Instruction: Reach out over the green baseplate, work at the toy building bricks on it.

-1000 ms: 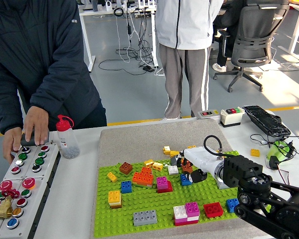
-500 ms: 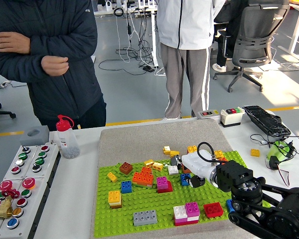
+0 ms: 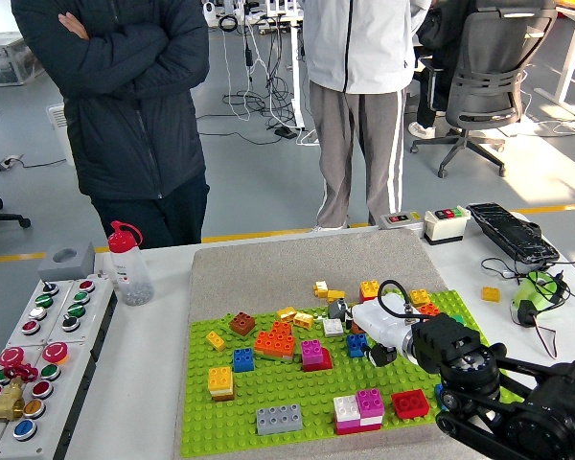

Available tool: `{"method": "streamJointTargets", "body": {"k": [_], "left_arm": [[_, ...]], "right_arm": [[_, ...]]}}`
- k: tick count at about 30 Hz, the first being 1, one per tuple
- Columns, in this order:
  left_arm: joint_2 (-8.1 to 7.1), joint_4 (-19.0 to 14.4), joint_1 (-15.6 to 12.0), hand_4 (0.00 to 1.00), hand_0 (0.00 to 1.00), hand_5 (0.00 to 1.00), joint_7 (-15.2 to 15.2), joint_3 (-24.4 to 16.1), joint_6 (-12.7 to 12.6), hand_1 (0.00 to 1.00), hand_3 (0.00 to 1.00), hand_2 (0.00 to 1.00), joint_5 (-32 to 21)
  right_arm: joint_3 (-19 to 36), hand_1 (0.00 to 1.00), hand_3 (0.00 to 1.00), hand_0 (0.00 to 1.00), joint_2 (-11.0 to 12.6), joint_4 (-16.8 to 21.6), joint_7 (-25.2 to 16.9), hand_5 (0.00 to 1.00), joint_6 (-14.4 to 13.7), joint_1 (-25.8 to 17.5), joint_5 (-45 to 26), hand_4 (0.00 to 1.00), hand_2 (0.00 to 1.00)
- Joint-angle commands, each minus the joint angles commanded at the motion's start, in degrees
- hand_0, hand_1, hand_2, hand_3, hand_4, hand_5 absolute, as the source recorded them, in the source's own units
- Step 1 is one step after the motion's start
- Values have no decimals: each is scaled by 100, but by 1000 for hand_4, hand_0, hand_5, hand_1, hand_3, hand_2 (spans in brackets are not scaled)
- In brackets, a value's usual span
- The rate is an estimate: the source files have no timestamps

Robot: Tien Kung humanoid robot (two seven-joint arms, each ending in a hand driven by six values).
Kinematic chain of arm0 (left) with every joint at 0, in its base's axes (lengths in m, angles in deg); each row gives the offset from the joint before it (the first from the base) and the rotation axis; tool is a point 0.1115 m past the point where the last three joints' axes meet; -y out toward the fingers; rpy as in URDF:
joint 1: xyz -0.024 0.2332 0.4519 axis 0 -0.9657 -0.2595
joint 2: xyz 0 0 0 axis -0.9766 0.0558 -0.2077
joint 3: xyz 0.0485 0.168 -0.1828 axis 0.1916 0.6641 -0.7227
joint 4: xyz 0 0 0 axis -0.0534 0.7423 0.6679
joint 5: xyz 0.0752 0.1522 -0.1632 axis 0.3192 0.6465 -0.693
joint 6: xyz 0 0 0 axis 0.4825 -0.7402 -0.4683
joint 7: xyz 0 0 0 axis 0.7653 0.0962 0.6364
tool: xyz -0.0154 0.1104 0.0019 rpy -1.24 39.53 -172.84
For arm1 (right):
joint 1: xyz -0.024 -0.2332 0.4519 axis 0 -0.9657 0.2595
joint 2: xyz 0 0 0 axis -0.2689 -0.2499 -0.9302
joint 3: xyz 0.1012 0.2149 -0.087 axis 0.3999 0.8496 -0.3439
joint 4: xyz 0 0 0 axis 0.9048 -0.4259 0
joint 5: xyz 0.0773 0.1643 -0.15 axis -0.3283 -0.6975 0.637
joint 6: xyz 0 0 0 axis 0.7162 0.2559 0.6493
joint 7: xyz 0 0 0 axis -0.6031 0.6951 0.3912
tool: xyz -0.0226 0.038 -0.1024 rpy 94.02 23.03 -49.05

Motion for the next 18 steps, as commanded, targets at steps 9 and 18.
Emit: {"method": "streamJointTargets", "body": {"k": [9,18], "left_arm": [[-4,0,15,479,726,998,-4,-28,-8,763,669,766,21],[-6,0,32,479,726,998,-1,-37,-15,763,670,766,22]], "right_arm": [[5,639,730,669,-38,-66,5,143,19,-18,-60,615,691],[-4,639,735,662,-113,-204,19,171,-5,-10,-71,638,690]]}}
